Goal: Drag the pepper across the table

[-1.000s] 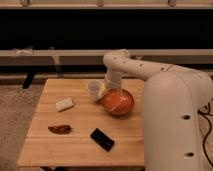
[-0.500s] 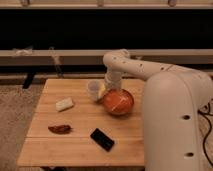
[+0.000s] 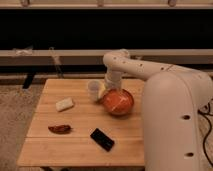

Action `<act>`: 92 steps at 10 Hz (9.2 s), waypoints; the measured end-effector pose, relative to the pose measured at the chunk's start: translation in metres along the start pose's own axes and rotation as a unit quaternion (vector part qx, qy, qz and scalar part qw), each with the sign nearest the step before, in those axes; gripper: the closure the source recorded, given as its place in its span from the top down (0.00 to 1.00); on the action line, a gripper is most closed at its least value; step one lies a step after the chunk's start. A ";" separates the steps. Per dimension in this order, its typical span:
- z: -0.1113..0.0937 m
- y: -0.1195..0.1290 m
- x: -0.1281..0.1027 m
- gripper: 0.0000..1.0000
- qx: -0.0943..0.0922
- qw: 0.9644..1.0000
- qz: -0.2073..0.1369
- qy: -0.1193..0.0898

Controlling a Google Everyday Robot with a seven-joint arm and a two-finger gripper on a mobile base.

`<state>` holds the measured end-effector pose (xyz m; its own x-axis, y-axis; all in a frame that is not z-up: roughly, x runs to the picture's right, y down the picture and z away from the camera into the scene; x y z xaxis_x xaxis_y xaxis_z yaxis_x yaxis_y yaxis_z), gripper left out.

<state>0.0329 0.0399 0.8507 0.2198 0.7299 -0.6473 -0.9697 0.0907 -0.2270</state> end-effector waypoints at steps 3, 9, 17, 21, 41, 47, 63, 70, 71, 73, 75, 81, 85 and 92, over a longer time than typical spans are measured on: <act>0.000 0.000 0.000 0.80 0.000 1.000 0.000 0.000; 0.000 0.000 0.000 0.80 0.000 1.000 0.000 0.000; -0.008 0.071 0.054 0.80 -0.009 0.991 -0.133 -0.004; -0.006 0.149 0.117 0.80 -0.013 0.971 -0.238 -0.010; 0.111 0.251 0.106 0.60 0.065 0.914 -0.400 -0.011; 0.106 0.255 0.111 0.02 0.069 0.914 -0.400 -0.014; 0.095 0.136 0.126 0.16 0.049 0.964 -0.261 -0.005; 0.080 0.182 0.147 0.80 -0.006 0.945 -0.327 -0.011; 0.079 0.195 0.151 0.80 -0.007 0.941 -0.339 -0.012; 0.080 0.210 0.146 0.80 -0.007 0.935 -0.353 -0.016; 0.081 0.221 0.136 0.80 -0.004 0.933 -0.360 -0.017; 0.098 0.226 0.122 0.80 0.018 0.933 -0.360 -0.015; 0.115 0.223 0.116 0.74 0.036 0.935 -0.352 -0.003; 0.108 0.204 0.112 0.00 0.039 0.945 -0.325 0.002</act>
<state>-0.1514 0.2131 0.8105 0.7713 0.5007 -0.3928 -0.6352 0.5681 -0.5231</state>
